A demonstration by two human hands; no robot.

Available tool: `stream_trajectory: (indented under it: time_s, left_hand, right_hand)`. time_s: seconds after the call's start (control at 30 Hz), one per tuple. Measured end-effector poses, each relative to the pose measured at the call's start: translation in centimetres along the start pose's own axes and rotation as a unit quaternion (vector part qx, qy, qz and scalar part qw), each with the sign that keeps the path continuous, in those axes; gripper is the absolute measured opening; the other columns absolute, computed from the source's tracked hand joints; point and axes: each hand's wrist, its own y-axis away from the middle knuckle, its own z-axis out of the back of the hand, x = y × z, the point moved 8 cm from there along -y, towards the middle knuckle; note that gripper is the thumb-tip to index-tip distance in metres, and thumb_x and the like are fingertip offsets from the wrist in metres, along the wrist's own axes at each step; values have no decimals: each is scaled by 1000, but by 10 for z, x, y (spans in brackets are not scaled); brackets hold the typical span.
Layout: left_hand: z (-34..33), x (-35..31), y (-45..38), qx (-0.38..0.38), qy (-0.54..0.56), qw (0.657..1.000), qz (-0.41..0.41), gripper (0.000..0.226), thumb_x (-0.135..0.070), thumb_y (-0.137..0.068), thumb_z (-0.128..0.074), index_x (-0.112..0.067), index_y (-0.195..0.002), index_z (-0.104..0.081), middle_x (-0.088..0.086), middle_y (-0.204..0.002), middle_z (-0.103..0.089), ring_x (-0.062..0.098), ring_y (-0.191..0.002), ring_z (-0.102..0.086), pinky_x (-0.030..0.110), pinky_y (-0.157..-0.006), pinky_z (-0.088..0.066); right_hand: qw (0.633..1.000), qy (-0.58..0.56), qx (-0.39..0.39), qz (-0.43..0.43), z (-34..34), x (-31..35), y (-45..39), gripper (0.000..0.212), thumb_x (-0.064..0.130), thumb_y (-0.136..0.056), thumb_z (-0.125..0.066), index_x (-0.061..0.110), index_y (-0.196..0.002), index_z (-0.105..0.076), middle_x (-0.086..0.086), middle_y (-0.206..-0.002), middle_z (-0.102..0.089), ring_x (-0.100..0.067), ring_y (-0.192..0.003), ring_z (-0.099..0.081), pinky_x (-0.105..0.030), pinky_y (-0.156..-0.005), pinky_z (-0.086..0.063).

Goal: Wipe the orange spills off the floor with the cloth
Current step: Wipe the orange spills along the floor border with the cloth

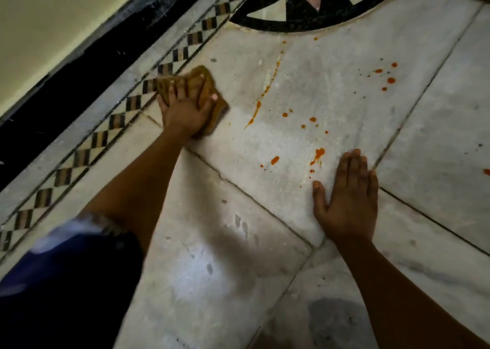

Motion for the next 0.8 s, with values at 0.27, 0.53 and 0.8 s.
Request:
stream_trajectory:
  time_s: [0.27,0.53,0.8]
  left_hand:
    - [-15,-55,45,-21,-14,997,-67,76,-76,-80,-17,-42,-147,-14,9,-158,-10,33,-145,-2,57,-112,1]
    - [-6,-116,-40,-12,-5,995,-103,66,-67,-89,-19,-37,-148,-12,6,-160,-1,34,-145,4,60,-112,5]
    - [-14,-96,11,-42,-25,986,-161,67,-70,-84,-12,-44,-146,-18,3,-159,-11,33,-145,-5,57,-112,-3]
  right_hand:
    - [1000,2,3,-4,-1,0,-1,75,49,-89,-31,-1,-145,-27,-21,-151,-27,-33,-139,-26,-42,-115,-13]
    - [1000,4,-1,-6,-1,0,0,75,49,-89,-30,0,-145,-28,-19,-152,-26,-30,-141,-25,-39,-115,-11]
    - [1000,-3,8,-11,-1,-1,-1,75,49,-88,-31,0,-145,-28,-18,-152,-26,-29,-141,-24,-41,-115,-13]
